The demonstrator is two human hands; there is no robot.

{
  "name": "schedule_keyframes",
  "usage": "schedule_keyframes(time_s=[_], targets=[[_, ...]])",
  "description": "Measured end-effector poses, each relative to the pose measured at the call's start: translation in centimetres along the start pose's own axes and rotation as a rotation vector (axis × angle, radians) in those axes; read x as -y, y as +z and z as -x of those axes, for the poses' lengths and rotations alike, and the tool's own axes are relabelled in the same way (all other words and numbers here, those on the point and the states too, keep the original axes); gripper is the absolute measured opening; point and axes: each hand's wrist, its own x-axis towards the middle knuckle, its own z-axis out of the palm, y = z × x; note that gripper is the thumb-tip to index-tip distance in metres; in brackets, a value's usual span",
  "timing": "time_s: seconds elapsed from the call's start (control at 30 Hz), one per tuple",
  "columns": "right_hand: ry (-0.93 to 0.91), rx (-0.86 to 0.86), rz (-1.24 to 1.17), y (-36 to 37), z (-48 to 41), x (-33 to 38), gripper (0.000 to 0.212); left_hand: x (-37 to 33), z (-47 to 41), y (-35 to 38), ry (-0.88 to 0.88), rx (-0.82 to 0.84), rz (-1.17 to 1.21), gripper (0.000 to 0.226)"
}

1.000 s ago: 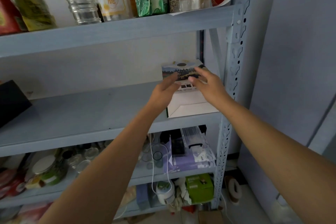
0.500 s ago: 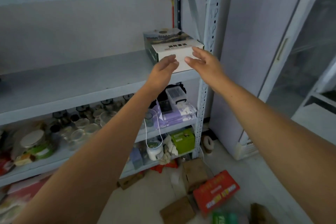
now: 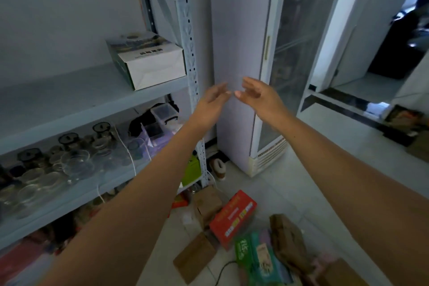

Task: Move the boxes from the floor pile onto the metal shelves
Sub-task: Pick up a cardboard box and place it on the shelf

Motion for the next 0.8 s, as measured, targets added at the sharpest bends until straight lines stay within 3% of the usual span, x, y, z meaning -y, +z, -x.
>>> schedule_keyframes(time_s=[0.1, 0.17, 0.2, 0.27, 0.5, 0.8], targets=[[0.027, -0.030, 0.023, -4.0, 3.3, -1.2, 0.066, -0.5, 1.4, 4.6, -0.016, 0.040, 0.003, 0.045], [0.092, -0.022, 0.034, -11.7, 11.9, -7.0, 0.064, -0.1, 7.7, 15.5, -0.060, 0.075, -0.015, 0.044], [0.085, 0.005, 0.037, -11.6, 12.7, -7.7, 0.064, 0.1, 8.2, 15.9, -0.055, 0.092, -0.030, 0.044], [0.176, 0.032, 0.035, -16.6, 19.5, -13.1, 0.064, 1.9, 13.2, 24.3, -0.135, 0.117, 0.010, 0.043], [0.110, -0.010, 0.003, -19.3, 18.6, -12.5, 0.064, 0.6, 11.4, 26.1, -0.081, 0.042, 0.056, 0.041], [0.314, -0.065, -0.052, -30.4, 32.8, -23.4, 0.061, 4.9, 20.8, 44.4, -0.262, 0.144, 0.107, 0.041]])
